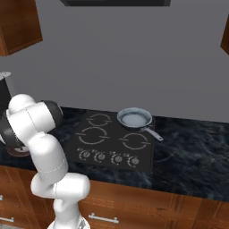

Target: Pick up the butter stick and place it in the pan. Then turn on the burner for the pan.

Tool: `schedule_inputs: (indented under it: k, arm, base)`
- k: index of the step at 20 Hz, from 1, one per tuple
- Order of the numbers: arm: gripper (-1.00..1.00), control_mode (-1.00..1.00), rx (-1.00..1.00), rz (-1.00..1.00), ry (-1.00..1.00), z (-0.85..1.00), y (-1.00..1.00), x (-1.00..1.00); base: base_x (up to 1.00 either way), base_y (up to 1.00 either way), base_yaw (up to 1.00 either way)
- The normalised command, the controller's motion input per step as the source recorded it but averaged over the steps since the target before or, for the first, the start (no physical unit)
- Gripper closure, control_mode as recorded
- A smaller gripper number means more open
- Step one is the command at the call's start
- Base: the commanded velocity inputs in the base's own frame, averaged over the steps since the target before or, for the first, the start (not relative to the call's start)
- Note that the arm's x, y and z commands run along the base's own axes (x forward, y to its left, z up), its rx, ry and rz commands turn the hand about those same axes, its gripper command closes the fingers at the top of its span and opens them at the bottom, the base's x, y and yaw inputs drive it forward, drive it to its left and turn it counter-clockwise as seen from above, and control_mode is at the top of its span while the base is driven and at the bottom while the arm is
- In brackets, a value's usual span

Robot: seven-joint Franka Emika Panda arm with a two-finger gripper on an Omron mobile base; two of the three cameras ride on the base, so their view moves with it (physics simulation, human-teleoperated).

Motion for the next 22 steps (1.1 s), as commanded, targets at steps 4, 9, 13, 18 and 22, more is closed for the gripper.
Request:
schedule_inputs:
  k: [4,9,13,18,22]
  arm:
    - [1.0,-1.0,0.0,0.0,0.0,0.43,-0.05,0.0]
    - [1.0,-1.0,0.0,0.0,0.0,0.63,-0.41,0.0]
    - [1.0,-1.0,0.0,-0.01,0.0,0.52,-0.58,0.0]
    - [1.0,-1.0,0.0,-0.06,0.0,0.6,-0.64,0.0]
    - [1.0,-1.0,0.0,-0.07,0.0,0.65,-0.72,0.0]
  base:
    - [0.0,0.0,0.0]
    - [0.0,0.0,0.0]
    - [0.0,0.0,0.0]
    - [0.0,0.0,0.0]
    - [0.0,0.0,0.0]
